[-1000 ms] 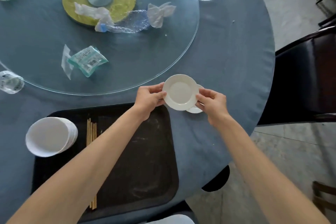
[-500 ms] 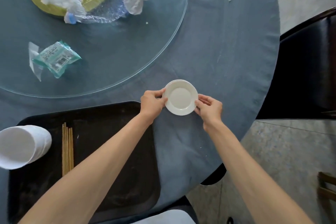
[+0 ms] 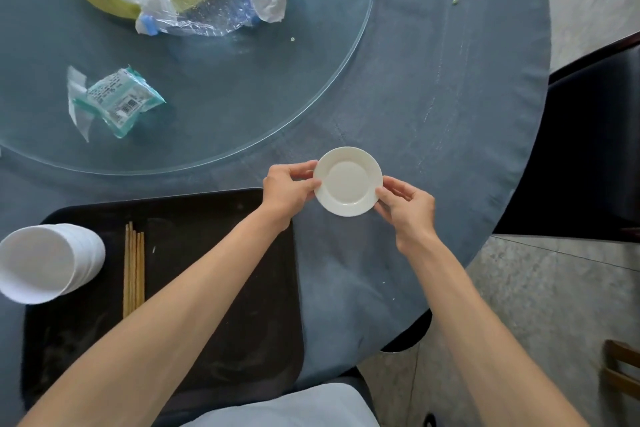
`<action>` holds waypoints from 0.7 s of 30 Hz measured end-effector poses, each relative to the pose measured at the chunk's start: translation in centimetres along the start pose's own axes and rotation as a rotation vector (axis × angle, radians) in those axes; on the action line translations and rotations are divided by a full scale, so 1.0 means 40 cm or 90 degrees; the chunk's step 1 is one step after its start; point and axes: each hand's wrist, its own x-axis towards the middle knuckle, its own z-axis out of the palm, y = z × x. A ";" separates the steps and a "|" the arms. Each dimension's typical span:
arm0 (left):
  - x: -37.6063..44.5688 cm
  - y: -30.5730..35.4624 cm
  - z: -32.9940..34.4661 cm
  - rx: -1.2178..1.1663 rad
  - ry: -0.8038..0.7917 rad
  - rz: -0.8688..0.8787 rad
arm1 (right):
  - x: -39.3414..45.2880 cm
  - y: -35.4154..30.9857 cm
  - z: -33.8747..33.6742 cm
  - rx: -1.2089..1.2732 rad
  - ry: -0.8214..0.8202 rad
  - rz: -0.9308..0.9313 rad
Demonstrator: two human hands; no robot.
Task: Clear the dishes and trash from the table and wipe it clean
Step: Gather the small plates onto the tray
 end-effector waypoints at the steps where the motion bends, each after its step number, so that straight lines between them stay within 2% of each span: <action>1: -0.009 0.008 -0.010 -0.012 0.000 0.004 | -0.010 -0.009 0.005 0.001 -0.005 -0.007; 6: -0.073 0.069 -0.098 -0.029 0.017 0.060 | -0.086 -0.064 0.066 -0.005 -0.056 -0.053; 12: -0.203 0.131 -0.306 -0.094 0.056 0.132 | -0.251 -0.110 0.196 0.004 -0.170 -0.113; 18: -0.335 0.072 -0.550 -0.163 0.116 0.155 | -0.447 -0.053 0.359 -0.027 -0.252 -0.122; 21: -0.395 0.018 -0.666 -0.177 0.141 0.151 | -0.540 0.009 0.439 -0.064 -0.262 -0.110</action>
